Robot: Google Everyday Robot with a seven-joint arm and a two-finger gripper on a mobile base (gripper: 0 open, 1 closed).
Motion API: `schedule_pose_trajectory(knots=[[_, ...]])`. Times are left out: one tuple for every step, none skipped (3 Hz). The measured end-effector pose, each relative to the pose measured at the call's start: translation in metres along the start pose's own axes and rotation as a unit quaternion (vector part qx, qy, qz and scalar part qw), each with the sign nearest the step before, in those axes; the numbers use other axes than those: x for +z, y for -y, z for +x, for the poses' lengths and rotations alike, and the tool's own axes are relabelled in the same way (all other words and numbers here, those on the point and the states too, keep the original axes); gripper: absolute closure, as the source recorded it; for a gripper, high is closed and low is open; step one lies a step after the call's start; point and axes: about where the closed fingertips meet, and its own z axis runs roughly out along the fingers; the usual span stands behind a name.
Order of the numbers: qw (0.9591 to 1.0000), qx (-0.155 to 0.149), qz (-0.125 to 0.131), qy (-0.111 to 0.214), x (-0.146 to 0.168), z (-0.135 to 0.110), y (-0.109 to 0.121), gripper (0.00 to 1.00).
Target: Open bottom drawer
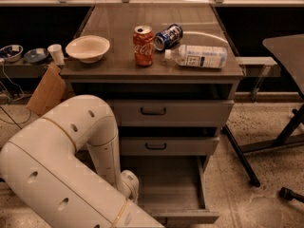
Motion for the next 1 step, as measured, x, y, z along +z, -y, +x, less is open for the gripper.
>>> schedule_pose_trajectory(knots=[[1.0,0.0,0.0,0.0,0.0,0.0,0.0,0.0]])
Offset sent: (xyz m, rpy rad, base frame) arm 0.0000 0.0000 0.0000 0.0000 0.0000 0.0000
